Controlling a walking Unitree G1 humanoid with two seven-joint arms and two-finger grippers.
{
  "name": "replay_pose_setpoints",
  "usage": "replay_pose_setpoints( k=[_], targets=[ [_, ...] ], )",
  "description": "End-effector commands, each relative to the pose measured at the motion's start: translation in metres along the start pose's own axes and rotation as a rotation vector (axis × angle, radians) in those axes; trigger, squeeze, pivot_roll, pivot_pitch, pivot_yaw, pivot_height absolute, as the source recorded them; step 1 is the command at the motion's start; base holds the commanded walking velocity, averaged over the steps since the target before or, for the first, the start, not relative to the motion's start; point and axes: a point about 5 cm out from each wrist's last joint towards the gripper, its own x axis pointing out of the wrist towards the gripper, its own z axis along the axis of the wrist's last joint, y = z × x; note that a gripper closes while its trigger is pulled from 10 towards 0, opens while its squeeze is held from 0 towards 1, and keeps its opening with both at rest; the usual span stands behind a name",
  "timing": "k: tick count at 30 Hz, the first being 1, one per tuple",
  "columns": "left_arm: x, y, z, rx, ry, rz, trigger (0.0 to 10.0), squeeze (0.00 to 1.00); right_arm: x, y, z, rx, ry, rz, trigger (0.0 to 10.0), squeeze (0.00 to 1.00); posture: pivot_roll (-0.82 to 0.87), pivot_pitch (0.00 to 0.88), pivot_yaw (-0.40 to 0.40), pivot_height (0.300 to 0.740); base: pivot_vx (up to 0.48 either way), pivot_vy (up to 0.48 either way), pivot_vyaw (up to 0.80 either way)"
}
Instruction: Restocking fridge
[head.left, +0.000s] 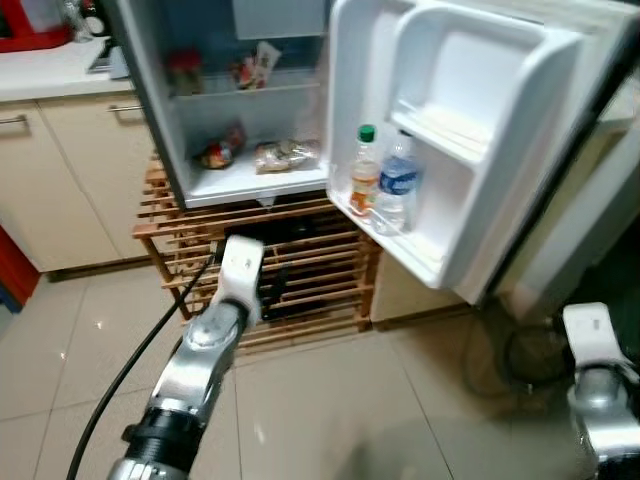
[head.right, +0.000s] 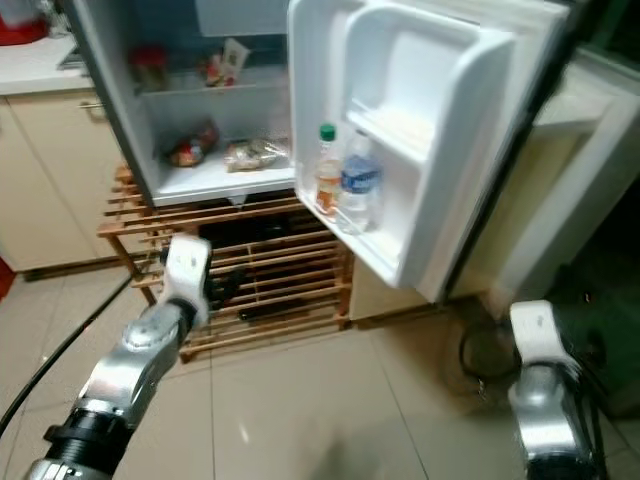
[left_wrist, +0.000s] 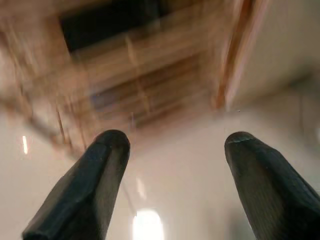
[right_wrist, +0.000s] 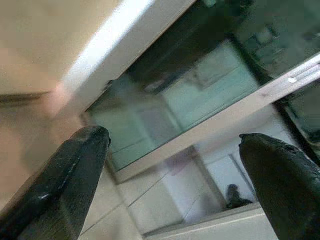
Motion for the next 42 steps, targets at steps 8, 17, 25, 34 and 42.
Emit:
replay_pose_setpoints(
  k=[8, 17, 25, 34, 42],
  targets=[
    [0.007, 0.008, -0.045, 0.163, 0.224, -0.008, 10.0, 0.00, 0.020, 0.008, 0.093, 0.251, -0.160, 0.038, 10.0, 0.00, -0.10, 0.000, 0.039, 0.740, 0.000, 0.000, 0.00],
    [0.013, 0.004, -0.045, 0.312, 0.228, -0.045, 10.0, 0.00, -0.017, 0.056, 0.158, 0.437, -0.363, 0.465, 10.0, 0.00, -0.08, 0.000, 0.024, 0.740, 0.000, 0.000, 0.00],
    [0.005, -0.003, -0.085, 0.395, 0.382, -0.231, 10.0, 0.00, -0.132, 0.083, 0.202, 0.454, -0.636, 1.210, 10.0, 0.00, -0.09, 0.000, 0.036, 0.740, 0.000, 0.000, 0.00],
    [0.009, -0.030, -0.090, 0.319, 0.296, -0.211, 10.0, 0.00, -0.079, 0.074, 0.177, 0.502, -0.461, 0.923, 10.0, 0.00, -0.08, 0.000, 0.023, 0.740, 0.000, 0.000, 0.00],
    [0.025, -0.098, -0.023, 0.195, -0.056, -0.215, 10.0, 0.00, -0.054, 0.062, 0.140, 0.456, -0.341, 0.586, 10.0, 0.00, -0.08, 0.000, 0.018, 0.740, 0.000, 0.000, 0.00]
  ],
)
